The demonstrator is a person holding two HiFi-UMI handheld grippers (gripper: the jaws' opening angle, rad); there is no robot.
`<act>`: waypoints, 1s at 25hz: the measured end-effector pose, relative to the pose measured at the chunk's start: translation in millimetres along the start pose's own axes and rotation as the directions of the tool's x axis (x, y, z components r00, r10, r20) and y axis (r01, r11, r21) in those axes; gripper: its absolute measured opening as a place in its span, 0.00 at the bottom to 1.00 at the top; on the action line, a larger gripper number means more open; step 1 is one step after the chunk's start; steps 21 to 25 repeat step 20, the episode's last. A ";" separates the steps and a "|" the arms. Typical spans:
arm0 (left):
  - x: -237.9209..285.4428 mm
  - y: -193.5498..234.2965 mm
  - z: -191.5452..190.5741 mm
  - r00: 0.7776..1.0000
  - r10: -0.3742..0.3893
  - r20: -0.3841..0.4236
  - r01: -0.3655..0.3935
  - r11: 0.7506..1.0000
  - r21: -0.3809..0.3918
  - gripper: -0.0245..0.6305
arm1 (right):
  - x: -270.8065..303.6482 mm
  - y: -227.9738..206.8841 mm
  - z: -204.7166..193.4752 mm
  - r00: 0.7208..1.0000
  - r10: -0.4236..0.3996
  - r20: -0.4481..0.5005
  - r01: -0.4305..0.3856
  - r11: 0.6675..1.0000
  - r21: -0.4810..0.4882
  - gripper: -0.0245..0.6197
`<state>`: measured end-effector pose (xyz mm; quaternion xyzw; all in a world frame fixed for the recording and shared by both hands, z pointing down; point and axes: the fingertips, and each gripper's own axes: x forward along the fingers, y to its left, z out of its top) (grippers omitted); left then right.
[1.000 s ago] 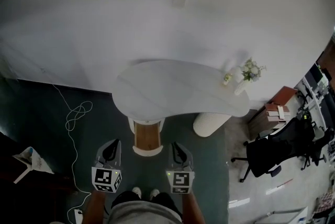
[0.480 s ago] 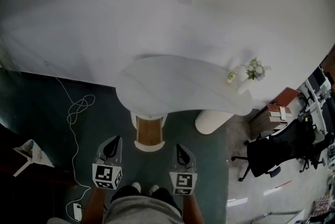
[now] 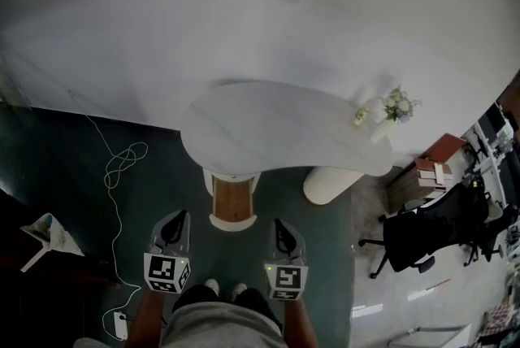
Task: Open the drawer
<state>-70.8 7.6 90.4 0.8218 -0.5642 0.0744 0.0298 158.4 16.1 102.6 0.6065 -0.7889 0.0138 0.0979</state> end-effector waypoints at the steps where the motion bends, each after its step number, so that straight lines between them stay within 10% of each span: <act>1: 0.0 -0.1 -0.2 1.000 -0.001 -0.001 0.001 1.000 -0.001 0.05 | 0.6 0.5 1.0 1.000 0.001 0.001 -0.001 1.000 -0.001 0.05; 25: 8.2 4.6 -3.0 1.000 -0.013 -0.007 0.013 1.000 -0.016 0.05 | 9.2 1.6 5.8 1.000 -0.010 0.010 0.010 1.000 -0.008 0.05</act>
